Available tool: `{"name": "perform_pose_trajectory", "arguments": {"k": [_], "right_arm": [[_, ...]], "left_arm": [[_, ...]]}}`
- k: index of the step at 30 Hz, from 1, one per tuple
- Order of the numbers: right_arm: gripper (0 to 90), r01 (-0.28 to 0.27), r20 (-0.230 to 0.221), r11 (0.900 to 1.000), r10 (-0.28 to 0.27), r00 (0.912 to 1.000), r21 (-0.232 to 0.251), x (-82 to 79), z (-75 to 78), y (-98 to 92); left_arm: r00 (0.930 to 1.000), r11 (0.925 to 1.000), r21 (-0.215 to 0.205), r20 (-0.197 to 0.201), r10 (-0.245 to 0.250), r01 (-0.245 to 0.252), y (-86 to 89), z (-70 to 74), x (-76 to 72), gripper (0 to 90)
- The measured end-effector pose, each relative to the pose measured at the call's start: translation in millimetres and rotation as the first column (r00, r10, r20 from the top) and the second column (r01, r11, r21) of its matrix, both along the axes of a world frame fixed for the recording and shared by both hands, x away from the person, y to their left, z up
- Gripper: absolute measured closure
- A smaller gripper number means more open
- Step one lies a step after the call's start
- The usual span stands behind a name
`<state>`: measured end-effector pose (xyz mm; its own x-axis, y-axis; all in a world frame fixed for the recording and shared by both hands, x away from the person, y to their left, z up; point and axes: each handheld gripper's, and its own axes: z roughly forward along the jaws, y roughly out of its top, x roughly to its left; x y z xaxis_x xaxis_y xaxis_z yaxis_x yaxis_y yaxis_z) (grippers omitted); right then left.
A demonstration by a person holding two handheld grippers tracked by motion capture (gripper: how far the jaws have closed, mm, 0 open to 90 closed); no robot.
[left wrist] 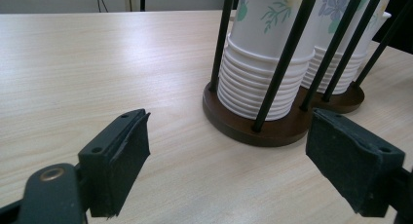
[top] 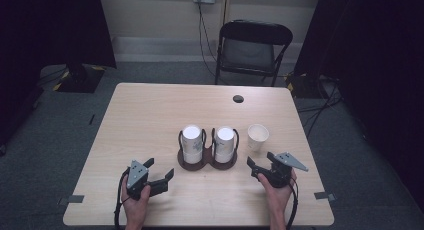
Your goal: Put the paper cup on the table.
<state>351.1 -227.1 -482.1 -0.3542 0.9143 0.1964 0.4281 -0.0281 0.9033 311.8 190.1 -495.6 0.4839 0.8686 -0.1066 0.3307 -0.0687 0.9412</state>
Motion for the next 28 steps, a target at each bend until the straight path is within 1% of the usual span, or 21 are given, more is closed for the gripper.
{"name": "perform_pose_trajectory", "arguments": {"k": [4,7,10,12,15,19,21,23,25,28], "right_arm": [[13.5,-0.002,0.011,1.0,0.002,0.9999,0.015,-12.7,-2.4,2.7],[13.6,-0.003,0.011,1.0,0.003,0.9999,0.007,-20.1,-5.0,6.5],[13.6,-0.006,0.008,1.0,0.006,1.0,0.008,-26.0,-8.7,8.4],[13.6,-0.014,0.014,1.0,0.014,0.9998,0.008,-30.7,-12.1,8.3],[13.6,-0.01,0.02,1.0,0.011,0.9997,-0.026,-36.3,-11.3,10.7],[13.9,-0.007,0.029,0.999,0.008,0.9996,-0.036,-40.2,-12.0,11.8],[14.2,0.002,0.041,1.0,-0.001,0.9992,-0.026,-41.3,-12.1,10.9],[14.2,0.005,0.039,1.0,-0.005,0.9992,-0.015,-41.5,-12.2,9.5],[14.7,0.015,0.054,1.0,-0.015,0.9984,-0.011,-43.4,-12.3,9.0],[14.6,0.021,0.046,1.0,-0.021,0.9987,-0.012,-42.8,-12.3,9.0]], "left_arm": [[1.0,1.0,0.005,0.0,0.005,-0.005,-0.8,0.1,-0.2,15.6],[1.0,0.9998,0.021,0.006,0.006,-0.007,-1.8,0.2,-0.7,15.6],[0.9998,0.9995,0.027,0.007,0.017,-0.017,-2.4,0.2,-0.9,15.6],[0.9997,0.9994,0.026,0.009,0.021,-0.021,-2.4,0.2,-1.4,15.5],[0.9996,0.9993,0.026,0.015,0.025,-0.026,-2.6,0.2,-2.2,15.6],[0.9994,0.999,0.032,0.019,0.03,-0.03,-3.0,0.2,-2.8,15.6],[0.9993,0.9992,0.025,0.023,0.031,-0.032,-2.6,0.1,-3.2,15.5],[0.9991,0.9993,0.015,0.022,0.035,-0.035,-2.6,0.0,-3.1,15.5],[0.9993,0.9994,0.015,0.021,0.032,-0.033,-2.1,-0.1,-2.9,15.5],[0.9995,0.9994,0.019,0.015,0.029,-0.03,-1.5,0.1,-2.3,15.6]]}}
